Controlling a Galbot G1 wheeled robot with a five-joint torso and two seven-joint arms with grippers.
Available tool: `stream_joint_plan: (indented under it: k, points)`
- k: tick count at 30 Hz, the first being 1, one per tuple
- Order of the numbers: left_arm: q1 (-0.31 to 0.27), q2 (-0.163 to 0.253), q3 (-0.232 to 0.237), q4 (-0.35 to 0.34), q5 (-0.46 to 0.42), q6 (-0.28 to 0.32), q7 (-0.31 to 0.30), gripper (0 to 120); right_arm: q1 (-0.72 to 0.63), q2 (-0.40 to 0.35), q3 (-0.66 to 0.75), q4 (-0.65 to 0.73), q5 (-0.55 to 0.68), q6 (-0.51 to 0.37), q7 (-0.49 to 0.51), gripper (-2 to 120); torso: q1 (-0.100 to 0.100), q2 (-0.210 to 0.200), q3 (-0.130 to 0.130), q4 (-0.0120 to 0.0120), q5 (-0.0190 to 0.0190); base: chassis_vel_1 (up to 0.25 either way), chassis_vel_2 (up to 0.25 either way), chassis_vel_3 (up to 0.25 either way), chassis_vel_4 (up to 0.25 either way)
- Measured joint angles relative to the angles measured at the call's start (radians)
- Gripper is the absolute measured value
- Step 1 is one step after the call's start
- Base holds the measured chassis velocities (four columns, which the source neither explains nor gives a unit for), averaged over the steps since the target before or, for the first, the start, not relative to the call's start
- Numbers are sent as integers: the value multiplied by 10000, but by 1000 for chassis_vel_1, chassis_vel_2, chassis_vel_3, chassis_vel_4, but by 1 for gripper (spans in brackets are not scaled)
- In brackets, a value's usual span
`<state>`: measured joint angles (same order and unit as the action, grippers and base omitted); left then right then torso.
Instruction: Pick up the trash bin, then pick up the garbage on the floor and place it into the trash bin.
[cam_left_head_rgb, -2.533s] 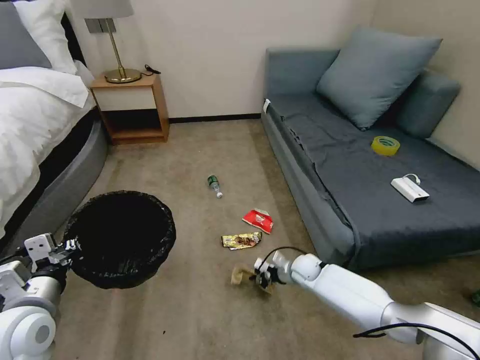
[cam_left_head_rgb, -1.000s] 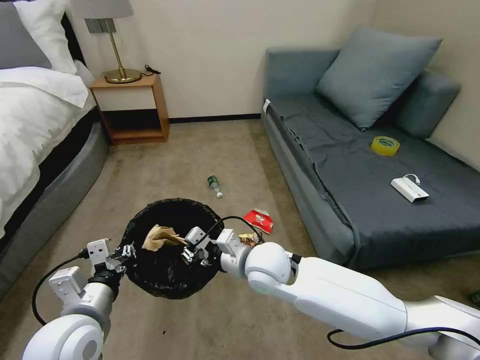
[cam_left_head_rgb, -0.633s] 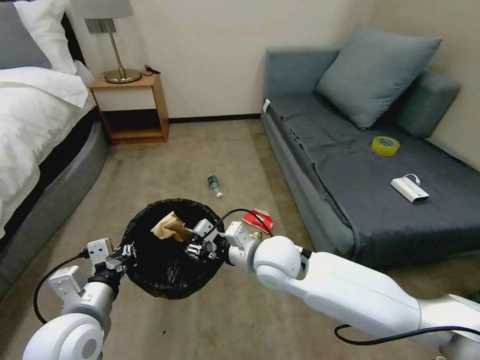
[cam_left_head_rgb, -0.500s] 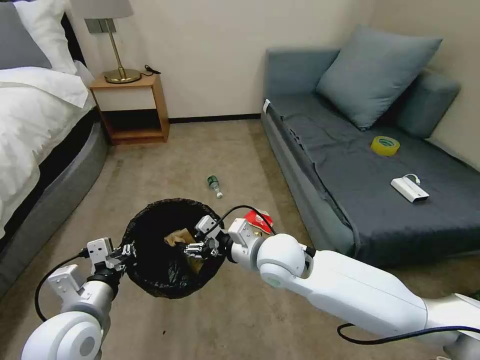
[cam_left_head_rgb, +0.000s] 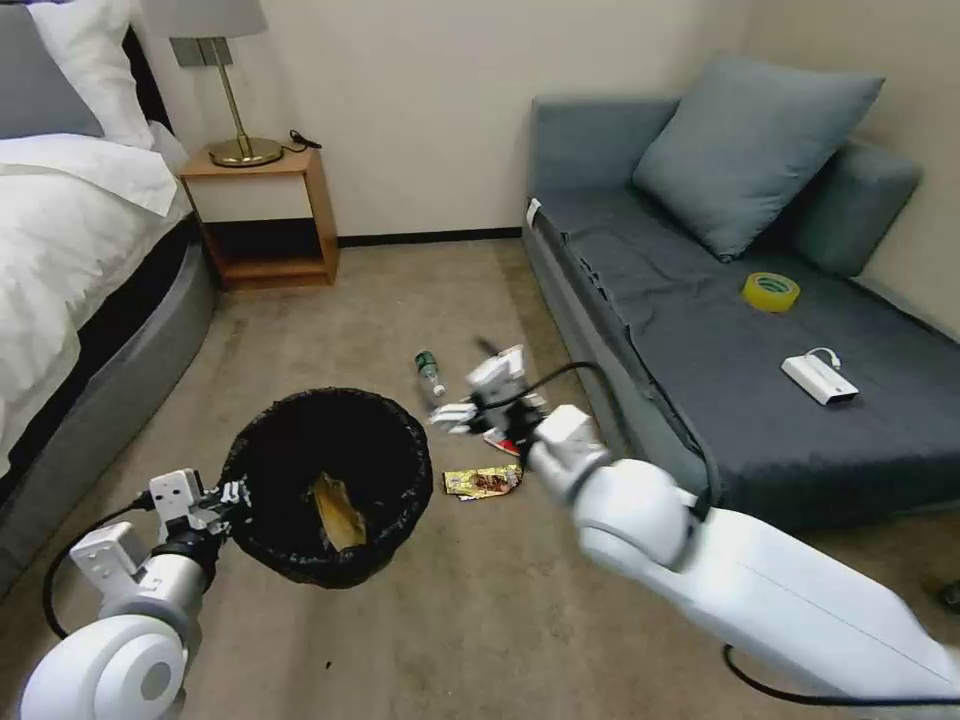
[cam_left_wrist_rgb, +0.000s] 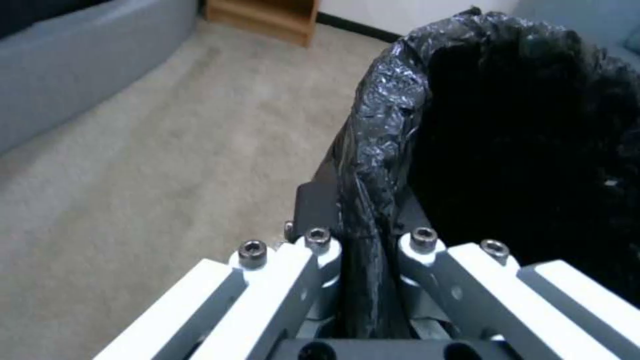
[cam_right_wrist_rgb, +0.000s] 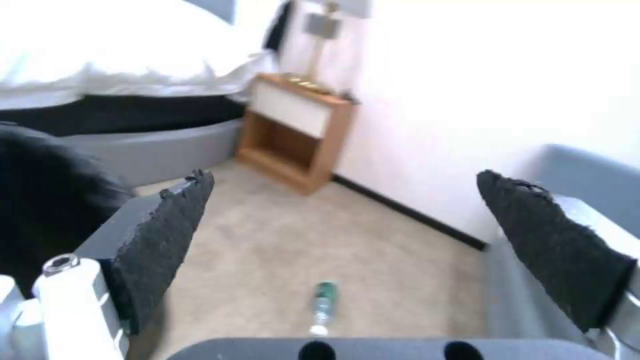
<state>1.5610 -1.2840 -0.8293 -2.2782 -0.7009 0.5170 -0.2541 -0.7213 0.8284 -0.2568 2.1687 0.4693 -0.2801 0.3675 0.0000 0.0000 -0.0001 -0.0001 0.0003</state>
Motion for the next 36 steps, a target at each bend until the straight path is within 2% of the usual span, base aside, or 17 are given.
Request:
stream_joint_plan:
  k: [1,2,5,6,7,8,10,11,13,15,16,19,24,36]
  points:
    - [-21,-31,-48,1,15,-10,-6,4,-840,-50,696,231,-233,141,-24,100,0,0,0,2,-3,0,0,0,0]
    - [-21,-31,-48,1,15,-10,-6,4,-840,-50,696,231,-233,141,-24,100,0,0,0,2,-3,0,0,0,0]
    - [-29,-81,-133,15,36,-18,-25,4,-2303,28,1711,471,-732,415,-175,100,0,0,0,-4,2,0,0,0,0]
    - [-29,-81,-133,15,36,-18,-25,4,-2303,28,1711,471,-732,415,-175,100,0,0,0,-4,2,0,0,0,0]
    - [-31,-131,-180,17,44,-20,-41,4,-3202,210,2390,607,-1195,591,-306,100,0,0,0,2,-2,0,0,0,0]
    - [-30,-156,-202,19,47,-19,-58,4,-3547,294,2640,642,-1384,649,-371,100,0,0,0,1,-3,0,0,0,0]
    - [-18,-284,-273,15,52,-20,-111,4,-5071,783,3507,786,-2261,767,-709,100,0,0,0,2,0,0,0,0,0]
    - [-18,-284,-273,15,52,-20,-111,4,-5071,783,3507,786,-2261,767,-709,100,0,0,0,2,0,0,0,0,0]
    - [10,-454,-362,-10,52,-12,-190,4,-6745,1562,4291,860,-3208,1023,-1034,100,-1,0,-1,-1,-3,0,0,0,0]
    - [25,-495,-442,-12,46,10,-239,4,-7544,2134,4591,861,-3688,1280,-1214,100,-1,1,0,0,-3,0,0,0,0]
    - [25,-495,-442,-12,46,10,-239,4,-7544,2134,4591,861,-3688,1280,-1214,100,-1,1,0,0,-3,0,0,0,0]
    - [32,-465,-581,49,45,26,-261,4,-8366,2945,4684,821,-4221,1628,-1306,100,0,0,0,0,-5,0,0,0,0]
    - [40,-340,-818,204,-48,26,-233,4,-8749,3498,4608,683,-4503,1831,-1341,100,0,0,0,1,-5,0,0,0,0]
    - [73,-108,-1397,460,-147,-123,-83,4,-8710,3607,4617,623,-4467,1726,-1465,100,0,1,0,2,-3,0,0,0,0]
